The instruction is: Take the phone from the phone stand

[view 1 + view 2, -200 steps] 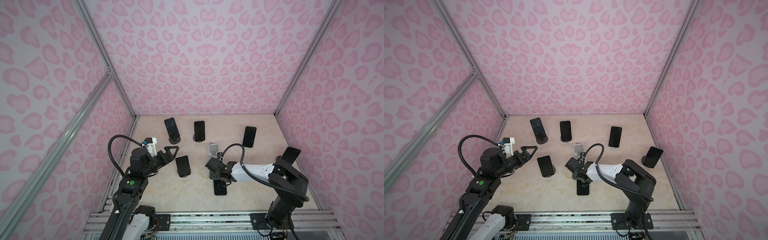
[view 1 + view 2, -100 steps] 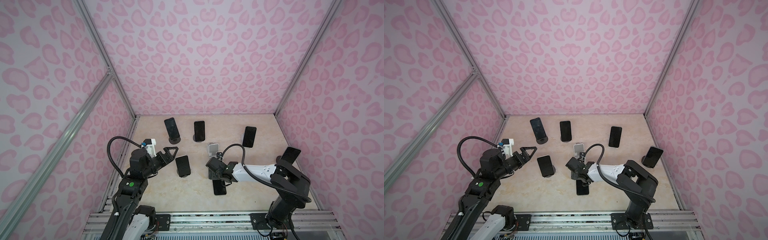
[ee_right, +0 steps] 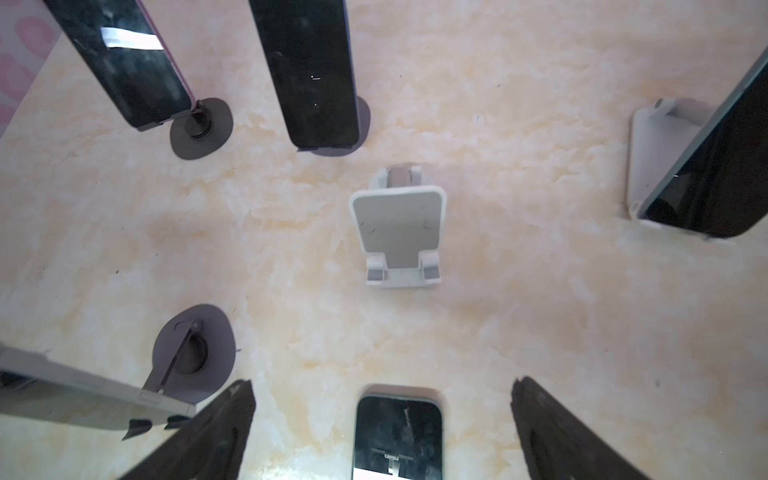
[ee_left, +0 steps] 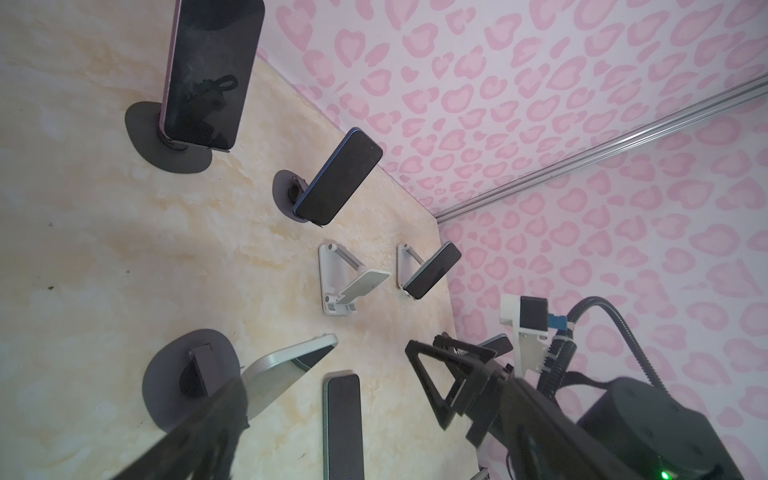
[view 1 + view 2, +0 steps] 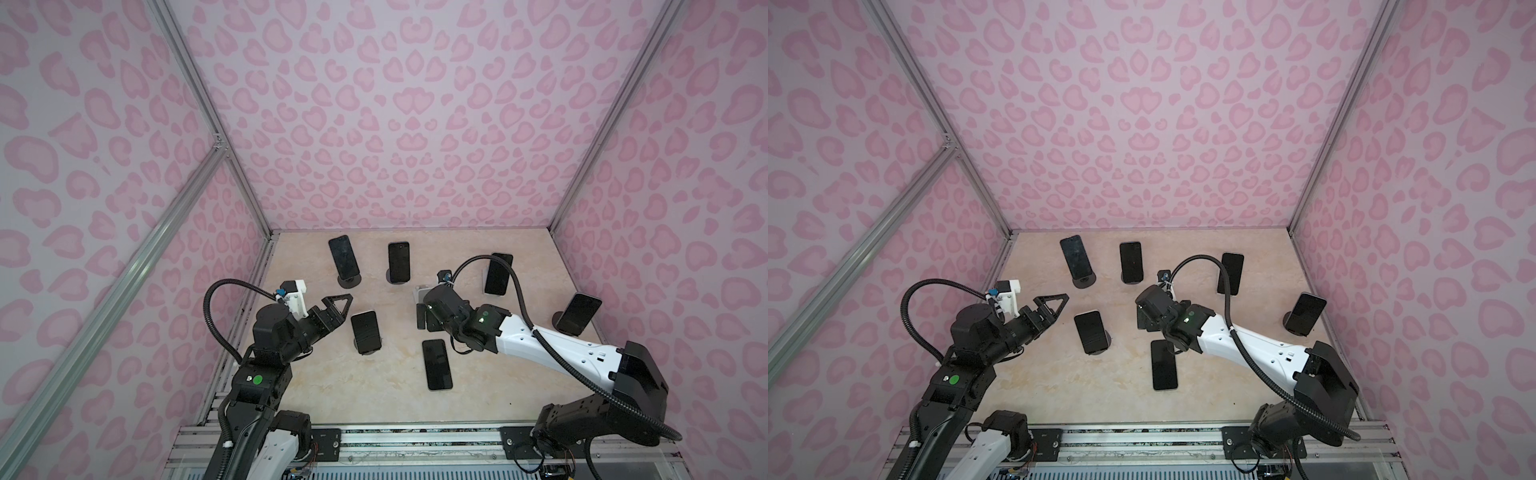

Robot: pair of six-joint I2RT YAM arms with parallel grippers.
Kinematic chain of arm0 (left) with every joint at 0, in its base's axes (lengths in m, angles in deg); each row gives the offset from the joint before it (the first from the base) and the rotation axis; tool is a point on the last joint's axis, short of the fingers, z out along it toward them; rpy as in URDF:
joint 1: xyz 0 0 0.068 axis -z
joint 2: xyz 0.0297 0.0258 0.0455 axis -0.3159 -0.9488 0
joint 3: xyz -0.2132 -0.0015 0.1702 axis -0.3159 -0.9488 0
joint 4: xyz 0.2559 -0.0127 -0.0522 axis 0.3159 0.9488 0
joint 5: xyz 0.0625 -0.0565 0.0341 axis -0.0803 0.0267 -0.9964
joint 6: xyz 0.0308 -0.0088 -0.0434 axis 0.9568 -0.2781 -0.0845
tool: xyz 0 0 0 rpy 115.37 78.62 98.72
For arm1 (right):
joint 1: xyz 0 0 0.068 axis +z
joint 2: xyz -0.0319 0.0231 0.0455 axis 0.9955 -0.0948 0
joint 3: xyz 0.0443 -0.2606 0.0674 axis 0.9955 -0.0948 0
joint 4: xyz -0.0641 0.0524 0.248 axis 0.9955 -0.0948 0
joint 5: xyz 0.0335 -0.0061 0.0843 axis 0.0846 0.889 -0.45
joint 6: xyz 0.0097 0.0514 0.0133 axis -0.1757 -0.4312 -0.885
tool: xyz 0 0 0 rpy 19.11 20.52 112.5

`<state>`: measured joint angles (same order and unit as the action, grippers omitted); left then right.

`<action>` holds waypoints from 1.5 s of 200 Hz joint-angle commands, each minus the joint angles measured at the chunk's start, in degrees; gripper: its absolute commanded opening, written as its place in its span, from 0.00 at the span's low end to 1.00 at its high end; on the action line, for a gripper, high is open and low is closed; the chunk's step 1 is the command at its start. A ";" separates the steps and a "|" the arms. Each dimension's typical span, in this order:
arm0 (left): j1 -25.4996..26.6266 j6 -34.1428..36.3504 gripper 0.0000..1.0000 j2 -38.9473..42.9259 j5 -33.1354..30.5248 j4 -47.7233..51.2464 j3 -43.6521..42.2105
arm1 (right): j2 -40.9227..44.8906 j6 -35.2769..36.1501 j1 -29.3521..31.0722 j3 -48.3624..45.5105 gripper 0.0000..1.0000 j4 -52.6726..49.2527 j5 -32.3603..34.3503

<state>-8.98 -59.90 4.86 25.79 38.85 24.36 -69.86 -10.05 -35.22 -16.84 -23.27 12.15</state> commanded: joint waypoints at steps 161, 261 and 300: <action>-0.04 4.30 0.98 3.30 0.60 4.86 1.51 | -23.38 11.46 -10.39 9.99 0.81 9.07 -8.93; -0.11 1.03 0.99 1.76 0.05 6.62 4.80 | -17.15 10.76 -9.93 4.21 0.57 16.17 -7.57; -0.03 -0.14 1.00 6.18 -2.75 7.19 2.77 | -17.13 12.02 -10.21 7.10 0.57 14.23 -2.99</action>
<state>-8.98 -58.87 9.94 25.44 46.02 28.07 -87.06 1.18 -45.21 -11.36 -10.62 4.44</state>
